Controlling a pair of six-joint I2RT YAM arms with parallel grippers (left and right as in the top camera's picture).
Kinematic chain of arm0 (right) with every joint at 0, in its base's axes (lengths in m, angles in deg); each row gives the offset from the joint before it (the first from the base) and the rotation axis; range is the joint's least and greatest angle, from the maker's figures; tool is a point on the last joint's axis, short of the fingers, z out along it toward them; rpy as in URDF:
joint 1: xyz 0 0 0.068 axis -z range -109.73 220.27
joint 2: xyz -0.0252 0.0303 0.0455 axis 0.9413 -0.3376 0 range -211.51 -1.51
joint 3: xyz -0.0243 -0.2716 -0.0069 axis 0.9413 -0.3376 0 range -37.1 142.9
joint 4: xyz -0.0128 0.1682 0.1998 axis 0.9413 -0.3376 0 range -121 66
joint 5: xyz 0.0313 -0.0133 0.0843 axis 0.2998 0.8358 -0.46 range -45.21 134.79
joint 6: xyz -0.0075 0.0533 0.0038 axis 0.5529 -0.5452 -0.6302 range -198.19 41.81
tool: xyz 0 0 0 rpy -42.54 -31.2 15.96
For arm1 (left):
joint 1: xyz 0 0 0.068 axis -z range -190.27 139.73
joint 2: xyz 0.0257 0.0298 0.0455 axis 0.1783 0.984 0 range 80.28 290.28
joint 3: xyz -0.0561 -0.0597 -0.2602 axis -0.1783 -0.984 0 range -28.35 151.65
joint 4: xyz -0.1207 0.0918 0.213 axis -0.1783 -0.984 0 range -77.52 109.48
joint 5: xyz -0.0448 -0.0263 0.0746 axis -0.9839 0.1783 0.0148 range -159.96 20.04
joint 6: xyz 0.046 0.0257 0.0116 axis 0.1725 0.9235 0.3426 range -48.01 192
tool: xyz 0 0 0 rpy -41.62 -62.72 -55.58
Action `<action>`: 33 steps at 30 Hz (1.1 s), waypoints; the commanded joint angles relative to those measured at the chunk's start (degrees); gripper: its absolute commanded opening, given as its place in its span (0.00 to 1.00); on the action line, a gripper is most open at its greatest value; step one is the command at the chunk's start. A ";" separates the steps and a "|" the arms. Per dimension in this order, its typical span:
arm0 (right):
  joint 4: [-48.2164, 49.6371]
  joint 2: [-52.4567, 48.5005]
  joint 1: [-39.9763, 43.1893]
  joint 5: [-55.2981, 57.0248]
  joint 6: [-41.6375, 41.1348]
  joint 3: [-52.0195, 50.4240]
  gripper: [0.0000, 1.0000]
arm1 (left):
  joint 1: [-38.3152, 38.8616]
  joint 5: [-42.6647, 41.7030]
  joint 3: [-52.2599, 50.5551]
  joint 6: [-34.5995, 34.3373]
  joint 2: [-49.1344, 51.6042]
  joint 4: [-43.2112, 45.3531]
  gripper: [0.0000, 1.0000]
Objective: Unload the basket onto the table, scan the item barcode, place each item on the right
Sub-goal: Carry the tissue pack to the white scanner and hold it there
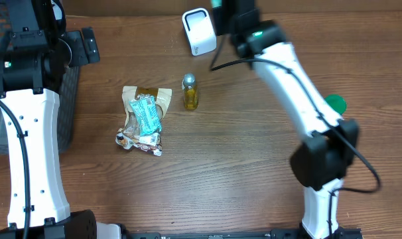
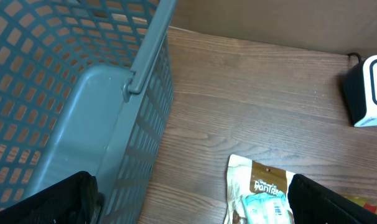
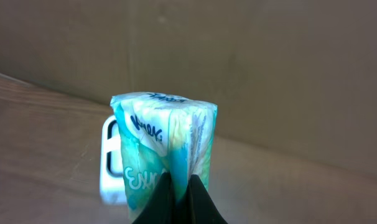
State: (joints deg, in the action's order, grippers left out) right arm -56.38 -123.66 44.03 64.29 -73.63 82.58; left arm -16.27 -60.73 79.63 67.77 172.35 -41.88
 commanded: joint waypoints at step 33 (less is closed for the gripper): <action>24.61 -20.94 -4.44 13.29 34.93 0.44 0.04 | 0.02 -0.09 0.00 0.85 0.20 0.02 0.99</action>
State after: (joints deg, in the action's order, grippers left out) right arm -32.30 -143.87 39.04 77.95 -38.79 82.51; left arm -16.27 -60.73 79.63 67.74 172.35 -41.88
